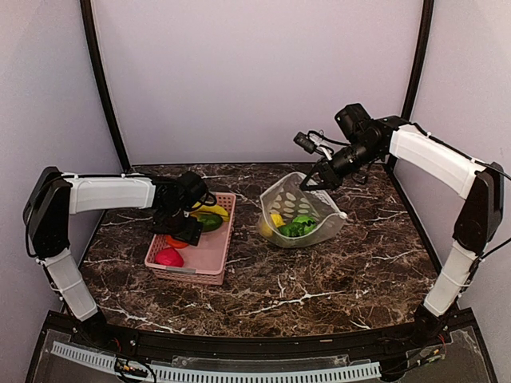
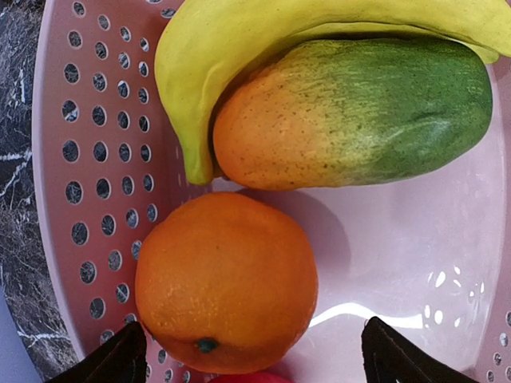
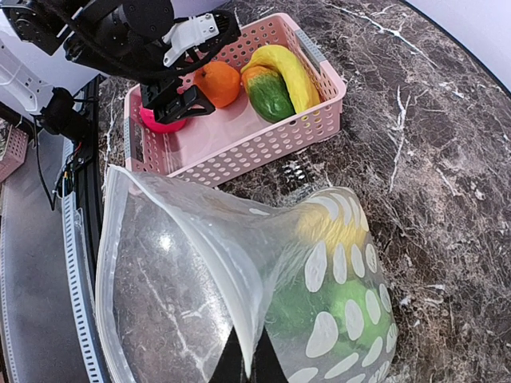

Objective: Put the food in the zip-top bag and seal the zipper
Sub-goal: Pick up the fake fruit from the bin.

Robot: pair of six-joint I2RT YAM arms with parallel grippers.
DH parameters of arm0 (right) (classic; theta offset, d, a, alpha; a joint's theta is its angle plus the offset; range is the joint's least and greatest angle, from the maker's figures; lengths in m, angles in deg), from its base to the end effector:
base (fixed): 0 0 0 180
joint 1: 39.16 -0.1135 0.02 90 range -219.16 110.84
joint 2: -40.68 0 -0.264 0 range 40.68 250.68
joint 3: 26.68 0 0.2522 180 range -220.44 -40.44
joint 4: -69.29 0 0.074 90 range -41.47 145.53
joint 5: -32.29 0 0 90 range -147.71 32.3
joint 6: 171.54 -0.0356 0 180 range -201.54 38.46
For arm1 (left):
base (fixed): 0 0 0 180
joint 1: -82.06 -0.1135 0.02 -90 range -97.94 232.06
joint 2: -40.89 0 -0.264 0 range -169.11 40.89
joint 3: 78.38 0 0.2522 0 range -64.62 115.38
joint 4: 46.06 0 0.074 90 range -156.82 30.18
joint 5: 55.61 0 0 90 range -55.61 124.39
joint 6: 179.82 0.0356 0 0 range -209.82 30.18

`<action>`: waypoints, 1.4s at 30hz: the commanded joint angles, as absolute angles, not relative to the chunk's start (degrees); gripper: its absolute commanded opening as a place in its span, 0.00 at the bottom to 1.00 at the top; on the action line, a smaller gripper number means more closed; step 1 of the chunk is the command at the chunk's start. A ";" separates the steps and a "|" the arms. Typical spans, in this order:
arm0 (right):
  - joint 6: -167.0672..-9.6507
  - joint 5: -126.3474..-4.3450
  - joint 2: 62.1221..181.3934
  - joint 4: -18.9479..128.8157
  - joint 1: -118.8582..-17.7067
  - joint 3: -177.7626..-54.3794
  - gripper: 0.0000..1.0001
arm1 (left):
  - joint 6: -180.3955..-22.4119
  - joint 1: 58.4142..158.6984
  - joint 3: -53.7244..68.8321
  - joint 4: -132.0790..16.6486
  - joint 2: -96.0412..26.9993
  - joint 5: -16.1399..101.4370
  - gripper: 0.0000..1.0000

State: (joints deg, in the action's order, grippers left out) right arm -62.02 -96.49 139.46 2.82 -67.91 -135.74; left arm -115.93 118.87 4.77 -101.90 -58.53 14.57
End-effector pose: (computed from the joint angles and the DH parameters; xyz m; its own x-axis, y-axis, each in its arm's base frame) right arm 0.3093 0.1951 0.3349 -0.4592 -0.5490 -0.6983 -0.8848 0.3526 0.3046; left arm 0.2781 -0.1931 0.2010 -0.8955 0.1531 -0.4178 0.0960 0.9833 0.1546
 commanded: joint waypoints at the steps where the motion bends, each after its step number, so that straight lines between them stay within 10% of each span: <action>1: -61.35 -96.47 138.54 3.59 -68.42 -135.02 0.00 | -114.63 118.08 4.78 -101.63 -59.72 13.29 0.93; 42: -60.94 -95.07 139.20 2.50 -68.69 -136.86 0.00 | -110.75 120.51 9.97 -102.45 -48.73 16.69 0.63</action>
